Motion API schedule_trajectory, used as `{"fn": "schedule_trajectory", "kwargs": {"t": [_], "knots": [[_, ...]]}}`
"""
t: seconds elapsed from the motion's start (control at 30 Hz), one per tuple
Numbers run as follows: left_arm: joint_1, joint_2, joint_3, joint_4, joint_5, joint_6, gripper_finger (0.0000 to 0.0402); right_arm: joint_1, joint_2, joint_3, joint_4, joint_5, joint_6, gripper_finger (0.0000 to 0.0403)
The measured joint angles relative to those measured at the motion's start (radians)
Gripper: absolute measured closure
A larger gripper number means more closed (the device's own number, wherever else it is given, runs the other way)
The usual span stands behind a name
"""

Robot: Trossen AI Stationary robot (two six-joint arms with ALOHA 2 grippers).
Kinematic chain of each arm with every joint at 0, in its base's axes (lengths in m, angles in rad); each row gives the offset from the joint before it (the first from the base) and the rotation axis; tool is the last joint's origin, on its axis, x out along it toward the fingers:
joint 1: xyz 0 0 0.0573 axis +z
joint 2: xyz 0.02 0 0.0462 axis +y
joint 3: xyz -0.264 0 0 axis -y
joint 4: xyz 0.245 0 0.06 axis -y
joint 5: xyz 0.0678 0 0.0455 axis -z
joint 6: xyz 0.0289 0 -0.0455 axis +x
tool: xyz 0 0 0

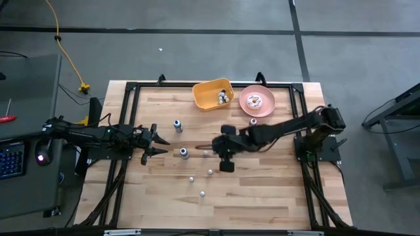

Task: Pick & Place food coloring
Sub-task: Put the small green food coloring bottle into the yellow bin

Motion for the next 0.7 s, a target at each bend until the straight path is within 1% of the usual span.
{"fn": "schedule_trajectory", "kwargs": {"t": [0.23,0.37,0.53,0.7], "knots": [[0.0,0.0,0.0,0.0,0.0,0.0,0.0238,-0.095,0.0,0.269,-0.168,0.043,-0.079,0.0357],[0.0,0.0,0.0,0.0,0.0,0.0,0.0238,-0.152,-0.001,0.389,-0.233,0.071,-0.147,0.0356],[0.0,0.0,0.0,0.0,0.0,0.0,0.0238,-0.221,-0.001,0.495,-0.315,0.085,-0.205,0.0357],[0.0,0.0,0.0,0.0,0.0,0.0,0.0238,-0.32,-0.001,0.536,-0.337,0.058,-0.243,0.0354]]}}
